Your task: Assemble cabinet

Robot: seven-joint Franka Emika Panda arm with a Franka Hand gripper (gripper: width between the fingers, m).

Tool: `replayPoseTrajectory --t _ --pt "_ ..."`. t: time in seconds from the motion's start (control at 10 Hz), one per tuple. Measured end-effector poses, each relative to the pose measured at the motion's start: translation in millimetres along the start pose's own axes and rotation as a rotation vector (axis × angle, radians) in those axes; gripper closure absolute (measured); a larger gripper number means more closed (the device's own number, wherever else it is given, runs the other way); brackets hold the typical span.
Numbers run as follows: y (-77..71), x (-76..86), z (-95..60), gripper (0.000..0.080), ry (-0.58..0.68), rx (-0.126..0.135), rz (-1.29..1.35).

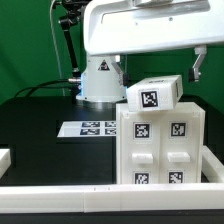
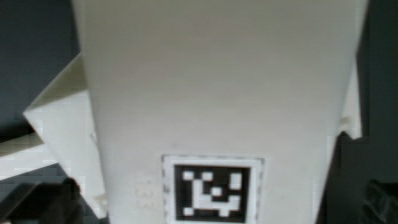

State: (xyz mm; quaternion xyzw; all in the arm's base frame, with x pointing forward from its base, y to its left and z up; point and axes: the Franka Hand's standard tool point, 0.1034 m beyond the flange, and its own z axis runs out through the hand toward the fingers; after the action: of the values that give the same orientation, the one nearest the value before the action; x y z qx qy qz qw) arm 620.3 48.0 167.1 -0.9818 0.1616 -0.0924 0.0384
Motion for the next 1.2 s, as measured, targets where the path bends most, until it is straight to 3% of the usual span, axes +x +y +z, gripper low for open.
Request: replayPoseTrajectory --t 0.3,0.5,0.6,0.7,1.2 --pt "6.0 -0.6 5.8 0.0003 -0.008 -0.007 0.002" --pt "1.2 -4.1 8.2 0.0023 -0.013 -0.007 0.006" --pt "-0.8 -5.4 9.5 0.0162 -0.015 -0.007 0.002" --pt "-1.7 -4.9 9.4 0.0241 -0.012 -0.006 0.001" --pt "-2.1 -5.4 9.7 0.024 -0.012 -0.005 0.115"
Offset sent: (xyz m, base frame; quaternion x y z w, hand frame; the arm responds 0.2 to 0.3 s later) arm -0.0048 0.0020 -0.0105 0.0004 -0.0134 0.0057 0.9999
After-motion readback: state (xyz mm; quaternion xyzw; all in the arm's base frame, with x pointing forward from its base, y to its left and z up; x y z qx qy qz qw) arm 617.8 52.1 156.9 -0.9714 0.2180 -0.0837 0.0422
